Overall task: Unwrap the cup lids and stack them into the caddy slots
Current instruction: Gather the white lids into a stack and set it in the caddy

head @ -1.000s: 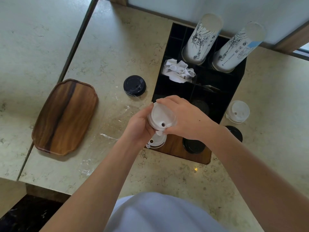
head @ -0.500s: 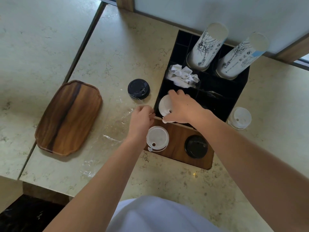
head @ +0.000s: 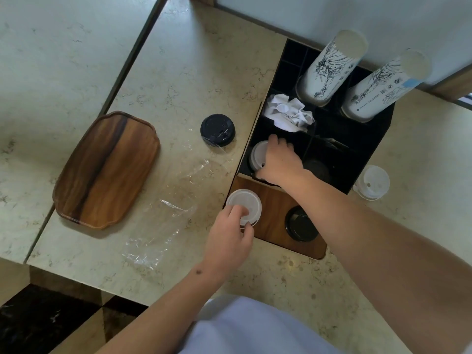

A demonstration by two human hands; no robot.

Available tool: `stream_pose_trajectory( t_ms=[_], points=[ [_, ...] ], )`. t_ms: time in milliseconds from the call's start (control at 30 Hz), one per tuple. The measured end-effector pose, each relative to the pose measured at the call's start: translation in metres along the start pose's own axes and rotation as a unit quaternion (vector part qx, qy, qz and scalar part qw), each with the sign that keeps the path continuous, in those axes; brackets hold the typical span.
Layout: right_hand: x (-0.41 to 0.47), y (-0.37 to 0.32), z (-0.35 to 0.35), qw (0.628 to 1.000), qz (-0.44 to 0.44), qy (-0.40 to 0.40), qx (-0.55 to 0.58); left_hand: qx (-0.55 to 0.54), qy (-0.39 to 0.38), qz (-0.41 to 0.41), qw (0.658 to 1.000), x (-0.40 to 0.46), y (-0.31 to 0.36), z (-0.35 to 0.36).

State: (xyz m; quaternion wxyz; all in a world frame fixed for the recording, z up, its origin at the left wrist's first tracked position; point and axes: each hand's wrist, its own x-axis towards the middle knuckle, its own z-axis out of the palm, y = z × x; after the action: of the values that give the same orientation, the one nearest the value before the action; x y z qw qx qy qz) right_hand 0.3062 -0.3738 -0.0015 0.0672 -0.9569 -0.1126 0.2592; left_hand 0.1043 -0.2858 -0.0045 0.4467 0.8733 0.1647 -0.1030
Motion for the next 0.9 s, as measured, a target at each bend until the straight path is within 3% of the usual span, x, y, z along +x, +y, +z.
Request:
stream_pose_trajectory(
  t_ms=[100,200,400,467,600,667,800,900],
  points=[
    [0.0,0.003,0.001,1.0,0.0,-0.005,0.004,0.084,0.039,0.053,0.994,0.007,-0.002,0.001],
    [-0.001,0.005,0.0,1.0,-0.001,-0.007,0.012,0.181,0.021,0.058,0.982,0.018,-0.004,0.002],
    [-0.006,0.003,-0.007,0.999,0.005,-0.017,0.035,0.216,-0.014,0.022,0.976,0.032,-0.004,0.006],
    [-0.015,0.003,-0.009,0.998,-0.001,0.023,0.062,0.235,-0.019,0.017,0.972,0.035,-0.006,0.008],
    [-0.061,0.008,0.003,0.965,-0.059,0.194,0.165,0.248,-0.015,0.018,0.969,0.036,-0.011,0.014],
    [-0.091,0.014,0.022,0.947,-0.068,0.218,0.225,0.235,-0.007,0.012,0.972,0.037,-0.013,0.015],
    [-0.139,0.024,0.064,0.923,0.046,0.137,0.356,0.183,0.007,0.007,0.983,0.035,-0.01,0.015],
    [-0.156,0.033,0.076,0.862,0.159,0.049,0.479,0.073,0.006,0.019,0.997,0.03,0.003,0.014]
  ],
)
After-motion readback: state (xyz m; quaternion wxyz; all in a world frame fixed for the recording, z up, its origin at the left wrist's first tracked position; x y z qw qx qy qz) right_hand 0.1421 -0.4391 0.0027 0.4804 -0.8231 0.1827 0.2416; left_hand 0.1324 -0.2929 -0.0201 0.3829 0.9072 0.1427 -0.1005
